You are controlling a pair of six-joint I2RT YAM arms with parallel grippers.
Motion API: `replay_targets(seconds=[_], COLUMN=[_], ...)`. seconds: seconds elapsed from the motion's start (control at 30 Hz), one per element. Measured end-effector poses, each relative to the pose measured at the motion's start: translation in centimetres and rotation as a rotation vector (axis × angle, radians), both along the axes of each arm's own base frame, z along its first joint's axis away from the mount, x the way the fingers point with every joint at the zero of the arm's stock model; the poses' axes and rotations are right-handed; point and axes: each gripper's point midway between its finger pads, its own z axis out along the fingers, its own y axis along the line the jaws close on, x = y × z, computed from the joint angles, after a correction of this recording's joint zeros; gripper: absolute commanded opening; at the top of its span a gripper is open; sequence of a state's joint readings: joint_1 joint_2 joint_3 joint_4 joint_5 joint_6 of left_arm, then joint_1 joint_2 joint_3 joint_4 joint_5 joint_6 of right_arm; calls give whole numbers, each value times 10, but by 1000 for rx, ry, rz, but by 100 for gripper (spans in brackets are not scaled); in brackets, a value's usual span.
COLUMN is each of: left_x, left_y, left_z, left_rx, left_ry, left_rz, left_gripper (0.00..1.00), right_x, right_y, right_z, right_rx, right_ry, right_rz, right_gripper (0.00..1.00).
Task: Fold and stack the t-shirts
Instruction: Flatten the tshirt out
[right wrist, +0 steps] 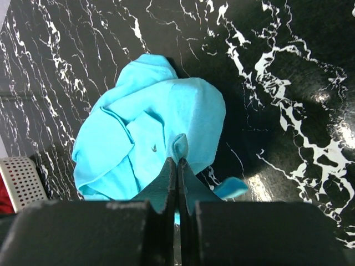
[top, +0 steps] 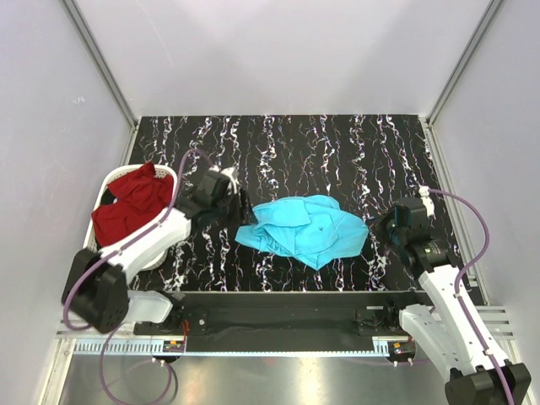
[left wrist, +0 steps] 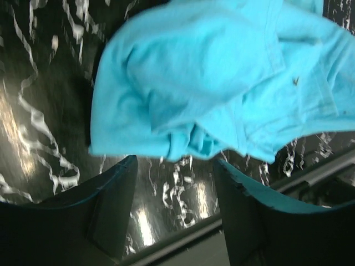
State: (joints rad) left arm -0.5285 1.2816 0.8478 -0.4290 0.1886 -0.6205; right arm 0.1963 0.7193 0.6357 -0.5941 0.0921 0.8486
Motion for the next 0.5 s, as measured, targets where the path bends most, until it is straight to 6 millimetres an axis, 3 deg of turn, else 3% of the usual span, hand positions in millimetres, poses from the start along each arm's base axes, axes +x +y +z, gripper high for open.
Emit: replay_targets(seconds=[0.13, 0.33, 0.5], left_x=[23, 31, 40], left_y=[-27, -93, -132], left_z=[7, 27, 14], left_rx=[106, 288, 423], left_ry=[-90, -322, -425], left_rz=[-115, -371, -525], left_gripper=[54, 55, 50], right_x=[-3, -6, -3], right_y=[2, 10, 15], right_z=[-8, -15, -10], right_rx=[17, 52, 74], right_ry=[2, 6, -14], right_rz=[3, 32, 55], right_gripper=[0, 0, 0])
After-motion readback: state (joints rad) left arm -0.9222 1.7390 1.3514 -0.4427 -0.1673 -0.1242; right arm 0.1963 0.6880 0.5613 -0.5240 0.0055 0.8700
